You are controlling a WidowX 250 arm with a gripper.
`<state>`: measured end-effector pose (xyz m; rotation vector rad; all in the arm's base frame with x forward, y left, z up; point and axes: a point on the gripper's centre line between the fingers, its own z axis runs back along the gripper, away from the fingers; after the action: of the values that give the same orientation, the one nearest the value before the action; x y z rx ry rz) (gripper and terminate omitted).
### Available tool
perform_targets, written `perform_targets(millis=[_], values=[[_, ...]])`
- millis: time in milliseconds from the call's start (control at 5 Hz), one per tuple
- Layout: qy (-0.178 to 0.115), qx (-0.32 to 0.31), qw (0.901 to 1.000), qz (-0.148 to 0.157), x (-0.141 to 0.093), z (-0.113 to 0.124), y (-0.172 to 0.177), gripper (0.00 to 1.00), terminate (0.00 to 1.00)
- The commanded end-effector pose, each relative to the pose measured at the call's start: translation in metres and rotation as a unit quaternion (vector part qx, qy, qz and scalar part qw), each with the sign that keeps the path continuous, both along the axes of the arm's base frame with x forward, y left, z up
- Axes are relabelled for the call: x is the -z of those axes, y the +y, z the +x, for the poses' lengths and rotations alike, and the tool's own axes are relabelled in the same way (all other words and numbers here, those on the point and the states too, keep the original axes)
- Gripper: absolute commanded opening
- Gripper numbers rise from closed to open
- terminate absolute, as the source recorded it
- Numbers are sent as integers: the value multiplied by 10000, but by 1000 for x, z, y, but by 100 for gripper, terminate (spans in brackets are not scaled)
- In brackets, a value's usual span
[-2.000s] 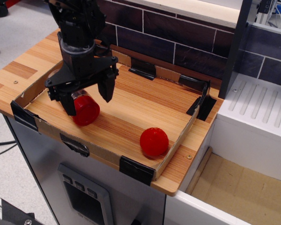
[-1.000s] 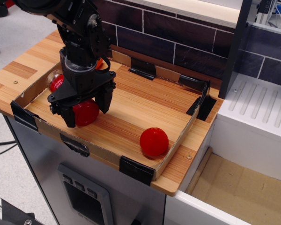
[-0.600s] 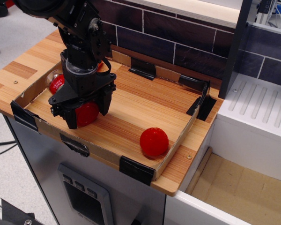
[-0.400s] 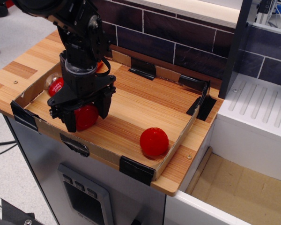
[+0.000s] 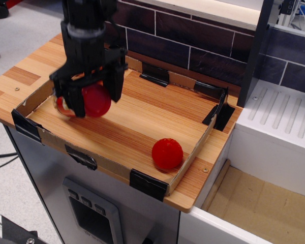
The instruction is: Upright basil bottle
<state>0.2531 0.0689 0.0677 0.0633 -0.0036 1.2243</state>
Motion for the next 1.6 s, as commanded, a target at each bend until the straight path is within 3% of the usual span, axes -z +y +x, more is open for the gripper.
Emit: perform_targets(millis=[0,200,600,800,1000,1400], values=[[-133,-195,9996,-180,-48,13,-1,0,0],[-144,-156,9992,-328,-53,15,1,0,0],[-309,327,9931,-1084,-48,23,2,0,0],[-113,243,9928,-1170,-44,26,2,0,0],[109,132,9953,-957,-38,31,4,100,0],[36,124,9982,-590,-55,33,4,100,0]])
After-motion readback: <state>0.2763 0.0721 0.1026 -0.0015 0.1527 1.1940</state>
